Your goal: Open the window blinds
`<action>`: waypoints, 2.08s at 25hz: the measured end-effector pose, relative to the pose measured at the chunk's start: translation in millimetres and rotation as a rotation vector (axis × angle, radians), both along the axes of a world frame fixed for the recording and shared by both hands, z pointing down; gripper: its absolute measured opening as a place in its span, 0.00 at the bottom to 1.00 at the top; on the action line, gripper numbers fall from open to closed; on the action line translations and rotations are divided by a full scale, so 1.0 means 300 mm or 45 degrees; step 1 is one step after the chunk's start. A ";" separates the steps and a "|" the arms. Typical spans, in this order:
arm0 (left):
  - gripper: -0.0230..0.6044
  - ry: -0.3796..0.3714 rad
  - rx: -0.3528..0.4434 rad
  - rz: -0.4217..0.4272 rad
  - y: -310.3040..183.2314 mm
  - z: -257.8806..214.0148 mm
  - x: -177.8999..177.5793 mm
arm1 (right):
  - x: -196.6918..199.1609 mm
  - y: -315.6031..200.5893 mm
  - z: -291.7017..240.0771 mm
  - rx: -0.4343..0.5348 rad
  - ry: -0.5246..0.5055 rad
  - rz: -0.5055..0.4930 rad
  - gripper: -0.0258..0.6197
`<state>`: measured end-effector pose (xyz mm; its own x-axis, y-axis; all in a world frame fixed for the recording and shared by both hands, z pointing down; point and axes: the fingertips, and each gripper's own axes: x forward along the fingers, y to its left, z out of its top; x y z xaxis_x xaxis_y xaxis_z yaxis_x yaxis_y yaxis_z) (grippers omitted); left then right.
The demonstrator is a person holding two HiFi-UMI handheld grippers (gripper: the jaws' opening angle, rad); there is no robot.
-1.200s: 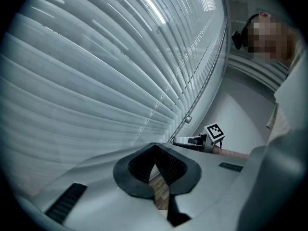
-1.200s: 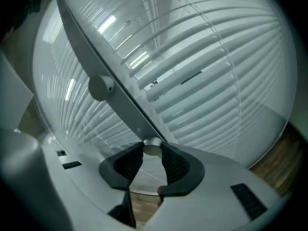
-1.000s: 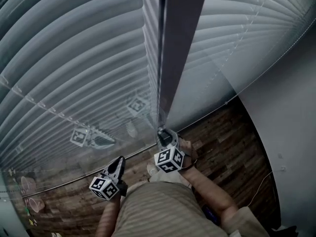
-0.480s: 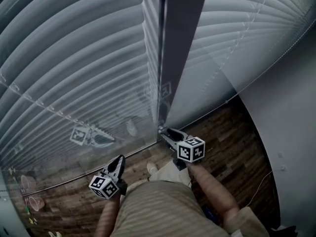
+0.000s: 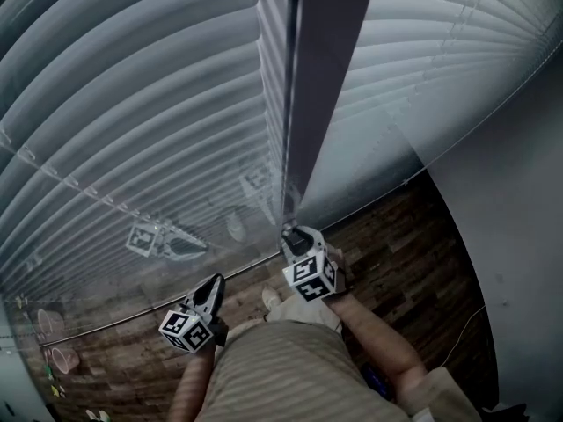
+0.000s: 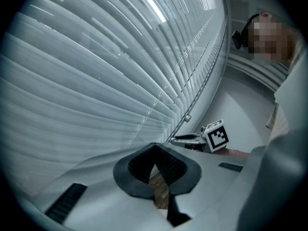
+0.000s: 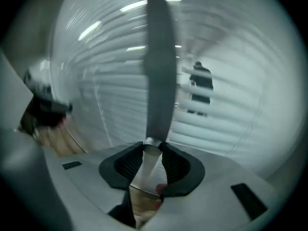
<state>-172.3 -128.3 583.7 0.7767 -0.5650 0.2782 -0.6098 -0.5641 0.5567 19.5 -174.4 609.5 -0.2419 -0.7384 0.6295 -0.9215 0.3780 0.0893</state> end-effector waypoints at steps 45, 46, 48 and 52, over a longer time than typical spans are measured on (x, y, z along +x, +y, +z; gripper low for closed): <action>0.05 -0.032 -0.024 0.004 0.018 0.004 0.002 | -0.027 0.029 -0.017 0.084 -0.177 -0.048 0.33; 0.05 -0.034 -0.028 0.003 0.020 0.002 0.003 | -0.023 0.027 -0.015 0.052 -0.330 -0.009 0.33; 0.05 -0.039 -0.030 0.002 0.024 0.004 0.005 | -0.004 0.015 -0.013 0.002 -0.562 0.072 0.33; 0.05 -0.055 -0.027 -0.002 0.046 0.008 0.006 | 0.009 0.018 -0.016 -0.041 -0.637 0.128 0.24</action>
<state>-170.4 -114.5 586.2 0.7628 -0.5600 0.3233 -0.6343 -0.5511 0.5421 22.1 -168.9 604.7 -0.4486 -0.7557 0.4771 -0.8802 0.2810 -0.3825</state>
